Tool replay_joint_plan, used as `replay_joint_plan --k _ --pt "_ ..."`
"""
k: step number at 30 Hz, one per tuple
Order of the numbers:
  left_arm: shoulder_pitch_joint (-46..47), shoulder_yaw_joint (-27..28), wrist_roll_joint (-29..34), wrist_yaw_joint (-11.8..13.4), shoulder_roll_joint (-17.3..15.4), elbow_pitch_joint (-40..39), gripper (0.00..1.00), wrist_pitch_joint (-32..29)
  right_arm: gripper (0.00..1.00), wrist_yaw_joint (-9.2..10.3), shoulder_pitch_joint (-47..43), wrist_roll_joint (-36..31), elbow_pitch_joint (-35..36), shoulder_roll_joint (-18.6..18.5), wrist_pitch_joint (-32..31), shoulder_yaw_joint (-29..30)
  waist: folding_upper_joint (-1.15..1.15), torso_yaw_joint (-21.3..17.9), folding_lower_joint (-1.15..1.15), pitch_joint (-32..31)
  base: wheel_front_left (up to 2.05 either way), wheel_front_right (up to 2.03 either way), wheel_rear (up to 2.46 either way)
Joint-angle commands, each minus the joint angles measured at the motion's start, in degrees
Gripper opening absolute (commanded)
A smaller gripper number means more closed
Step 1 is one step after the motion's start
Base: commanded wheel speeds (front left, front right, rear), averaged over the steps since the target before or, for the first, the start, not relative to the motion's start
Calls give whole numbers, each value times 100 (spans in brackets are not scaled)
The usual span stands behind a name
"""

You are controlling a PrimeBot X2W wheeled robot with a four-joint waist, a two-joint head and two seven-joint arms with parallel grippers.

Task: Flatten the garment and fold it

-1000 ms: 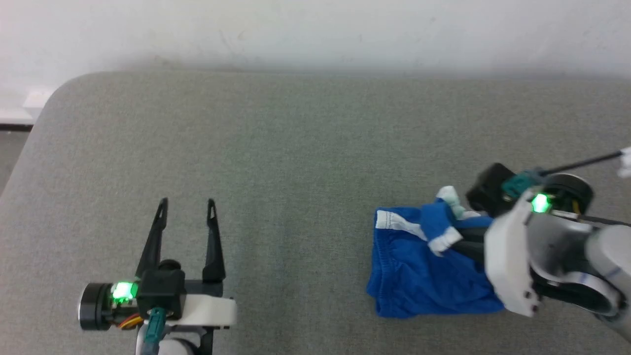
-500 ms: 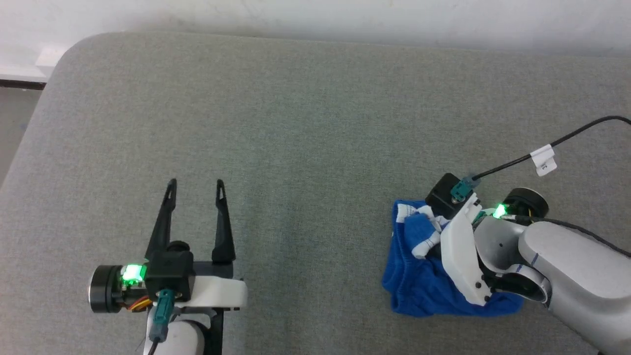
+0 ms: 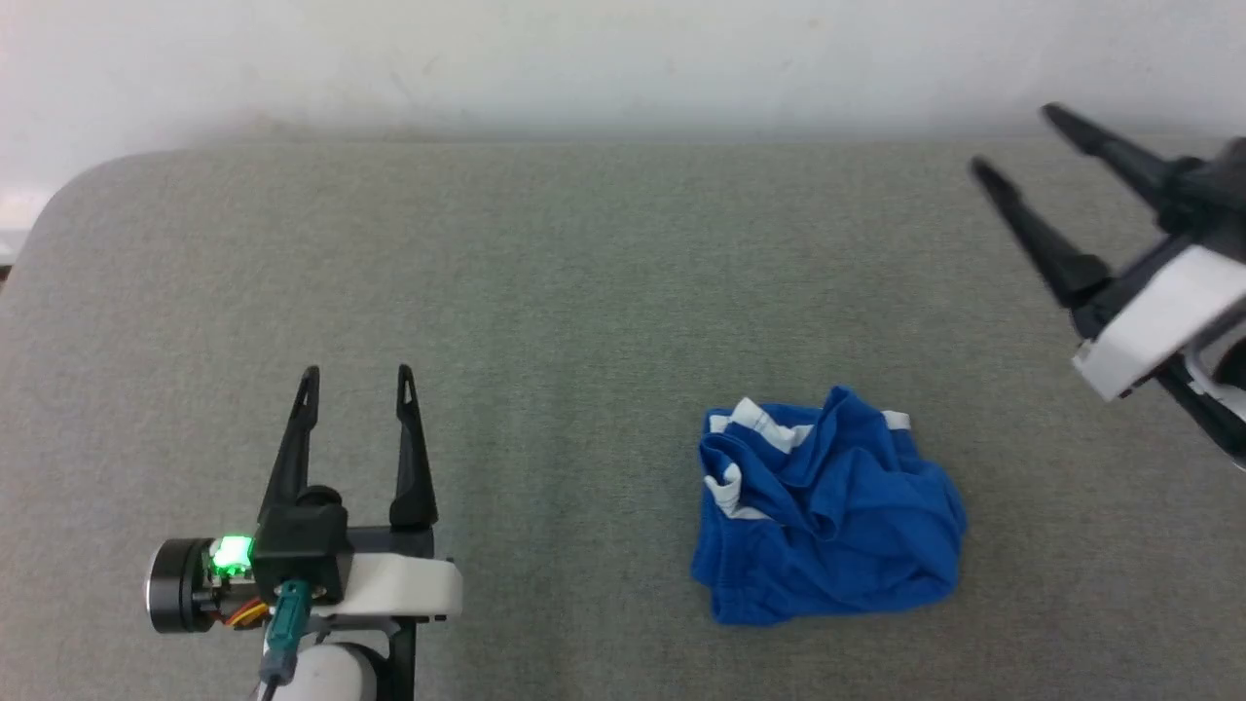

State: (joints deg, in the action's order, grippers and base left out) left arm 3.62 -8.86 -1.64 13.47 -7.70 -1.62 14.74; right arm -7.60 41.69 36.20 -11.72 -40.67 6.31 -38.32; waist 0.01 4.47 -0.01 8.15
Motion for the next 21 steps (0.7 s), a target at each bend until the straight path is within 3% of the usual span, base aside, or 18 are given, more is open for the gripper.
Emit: replay_joint_plan --k 1,6,10,18,21 --pt "-24 57 -36 -51 -27 -45 100 26 100 11 -285 -251 -76 176 245 338 -1 -238 1 -184 0 0 0" --pt "-58 171 -78 -138 -1 -98 100 26 100 11 -1267 -1491 -17 957 813 2226 -1 -349 1 -265 0 0 0" --pt "-147 257 -98 -210 24 -163 100 26 100 11 -2227 -2214 716 1814 864 3419 -1 -375 1 -334 0 0 0" --pt "-472 464 -137 -368 64 -337 100 26 100 11 -4116 -2827 2015 3310 867 4415 -1 -279 1 -475 0 0 0" --pt "-603 539 -128 -434 77 -353 100 26 100 11 -4529 -2815 2095 3569 868 4585 -1 -241 1 -483 0 0 0"
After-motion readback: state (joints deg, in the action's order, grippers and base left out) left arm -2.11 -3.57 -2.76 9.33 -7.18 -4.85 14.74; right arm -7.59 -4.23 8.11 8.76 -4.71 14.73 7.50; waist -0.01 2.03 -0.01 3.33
